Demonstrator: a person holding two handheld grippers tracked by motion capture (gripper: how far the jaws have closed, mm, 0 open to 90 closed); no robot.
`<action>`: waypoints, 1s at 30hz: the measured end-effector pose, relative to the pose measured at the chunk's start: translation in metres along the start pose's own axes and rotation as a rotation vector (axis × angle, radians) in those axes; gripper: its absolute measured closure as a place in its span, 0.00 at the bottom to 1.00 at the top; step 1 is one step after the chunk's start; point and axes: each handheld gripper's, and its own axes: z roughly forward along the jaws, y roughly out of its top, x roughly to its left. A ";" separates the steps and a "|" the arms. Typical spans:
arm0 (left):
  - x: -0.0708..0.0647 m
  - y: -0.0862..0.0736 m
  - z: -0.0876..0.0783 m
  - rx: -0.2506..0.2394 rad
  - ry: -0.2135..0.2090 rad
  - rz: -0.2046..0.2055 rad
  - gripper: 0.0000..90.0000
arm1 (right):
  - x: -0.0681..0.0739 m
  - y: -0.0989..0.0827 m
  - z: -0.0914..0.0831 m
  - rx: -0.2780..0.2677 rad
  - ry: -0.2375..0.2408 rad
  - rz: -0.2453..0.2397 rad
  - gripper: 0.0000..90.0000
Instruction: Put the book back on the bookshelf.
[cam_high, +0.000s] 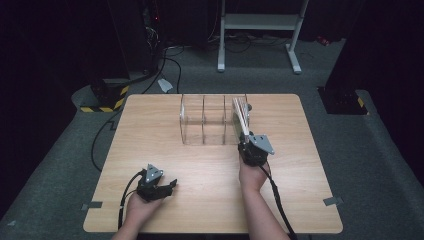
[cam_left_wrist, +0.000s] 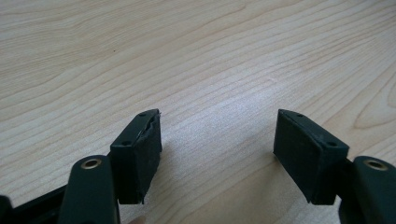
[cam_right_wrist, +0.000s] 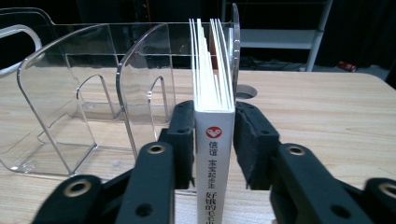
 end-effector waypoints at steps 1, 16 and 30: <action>0.000 0.000 0.000 0.001 0.001 0.002 0.36 | 0.000 0.000 0.000 0.000 0.000 0.000 0.67; -0.001 0.000 0.000 0.008 0.010 0.009 0.36 | -0.012 -0.023 -0.024 0.051 0.126 -0.021 0.72; -0.001 0.000 0.000 0.006 0.012 0.007 0.36 | -0.009 -0.033 -0.015 0.075 0.131 -0.061 0.83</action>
